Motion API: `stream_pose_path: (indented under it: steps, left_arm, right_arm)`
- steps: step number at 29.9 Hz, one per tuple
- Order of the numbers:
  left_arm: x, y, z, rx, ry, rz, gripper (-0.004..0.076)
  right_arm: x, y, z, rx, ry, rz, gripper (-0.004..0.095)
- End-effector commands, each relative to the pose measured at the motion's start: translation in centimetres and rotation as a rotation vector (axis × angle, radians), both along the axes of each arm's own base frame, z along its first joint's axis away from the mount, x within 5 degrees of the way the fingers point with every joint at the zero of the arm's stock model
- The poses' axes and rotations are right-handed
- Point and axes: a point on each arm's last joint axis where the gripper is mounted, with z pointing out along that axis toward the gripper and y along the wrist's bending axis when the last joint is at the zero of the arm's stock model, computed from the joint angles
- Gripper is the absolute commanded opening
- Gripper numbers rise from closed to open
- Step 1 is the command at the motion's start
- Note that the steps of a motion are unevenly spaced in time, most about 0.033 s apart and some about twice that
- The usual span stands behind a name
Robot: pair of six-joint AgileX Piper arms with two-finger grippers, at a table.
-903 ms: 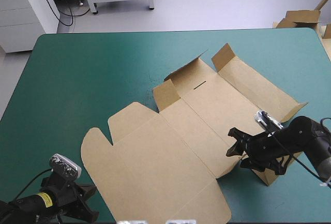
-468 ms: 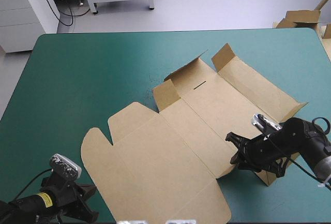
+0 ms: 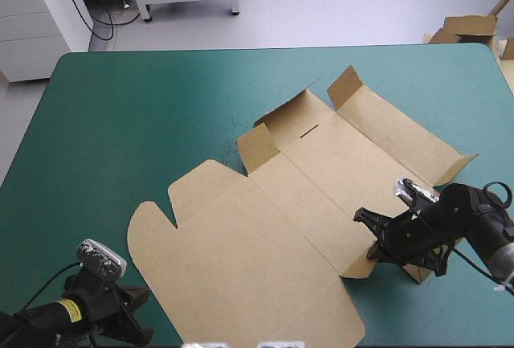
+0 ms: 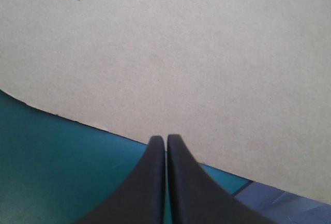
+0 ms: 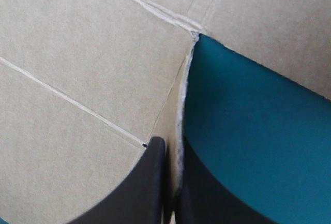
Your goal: Fold the box
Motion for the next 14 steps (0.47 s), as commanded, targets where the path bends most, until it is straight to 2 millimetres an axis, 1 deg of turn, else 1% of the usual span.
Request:
stream_pose_path:
  steps: [1,5,7,9,12,14]
  left_arm:
    - [0.3,-0.3,1.0,-0.053,-0.039,0.004,-0.0008]
    - [0.3,-0.3,1.0,-0.053,-0.039,0.004,-0.0008]
    - [0.3,-0.3,1.0,-0.053,-0.039,0.004,-0.0008]
    - [0.3,-0.3,1.0,-0.053,-0.039,0.004,-0.0008]
    - [0.3,-0.3,1.0,-0.053,-0.039,0.004,-0.0008]
    - [0.3,-0.3,1.0,-0.053,-0.039,0.004,-0.0008]
  right_arm:
    - [0.6,-0.1,0.9,-0.013,-0.095,0.024,-0.002]
    - [1.4,-0.6,1.1,-0.086,-0.119,0.054,-0.0019]
    - [2.2,-0.8,1.3,-0.133,-0.125,0.082,-0.0019]
    - [3.4,-1.0,1.5,-0.177,-0.138,0.108,-0.002]
    - [5.7,-1.2,2.3,-0.246,-0.165,0.165,-0.002]
    - [7.7,-1.2,3.0,-0.288,-0.176,0.202,-0.002]
